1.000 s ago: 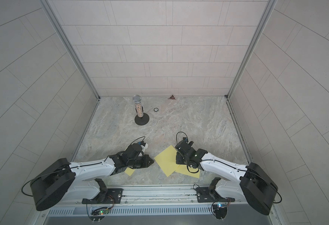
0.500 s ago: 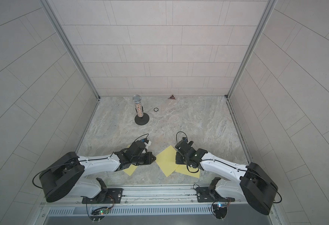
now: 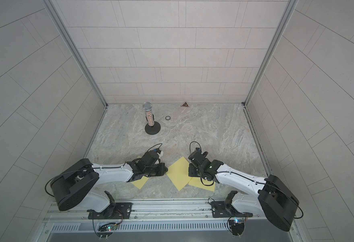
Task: Fold the square paper diagonally
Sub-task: Fold the paper at the center of the board.
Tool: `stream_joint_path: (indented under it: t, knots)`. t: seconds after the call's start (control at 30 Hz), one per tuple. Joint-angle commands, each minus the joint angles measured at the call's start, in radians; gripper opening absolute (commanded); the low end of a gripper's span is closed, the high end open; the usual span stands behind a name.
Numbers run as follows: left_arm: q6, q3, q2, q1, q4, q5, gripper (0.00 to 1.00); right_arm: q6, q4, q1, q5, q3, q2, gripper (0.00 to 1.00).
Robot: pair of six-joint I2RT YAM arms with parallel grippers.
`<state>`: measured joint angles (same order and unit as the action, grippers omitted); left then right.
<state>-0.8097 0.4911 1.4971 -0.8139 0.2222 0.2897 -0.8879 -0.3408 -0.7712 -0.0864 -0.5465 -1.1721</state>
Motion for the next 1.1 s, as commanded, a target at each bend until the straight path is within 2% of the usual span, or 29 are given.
stream_joint_path:
  t: [0.0, 0.1, 0.23, 0.37, 0.7, 1.07]
  knots:
    - [0.030, 0.014, 0.028, 0.004, -0.021, -0.029, 0.06, 0.010, -0.002, 0.004, 0.001, -0.015, -0.002, 0.00]
    - [0.033, 0.004, 0.031, 0.005, -0.030, -0.039, 0.04, 0.014, -0.017, 0.004, 0.002, -0.019, 0.004, 0.01]
    - [0.035, -0.020, 0.039, 0.004, -0.035, -0.054, 0.01, 0.012, -0.024, 0.007, 0.008, -0.013, 0.021, 0.13]
    - [0.035, -0.047, 0.045, 0.004, -0.030, -0.062, 0.00, 0.014, -0.024, 0.013, 0.008, -0.004, 0.034, 0.16]
    - [0.037, -0.083, 0.038, 0.004, -0.034, -0.084, 0.00, 0.017, -0.024, 0.053, -0.008, 0.036, 0.100, 0.17]
    - [0.038, -0.088, 0.031, 0.004, -0.041, -0.091, 0.00, 0.012, 0.005, 0.056, -0.059, 0.055, 0.086, 0.17]
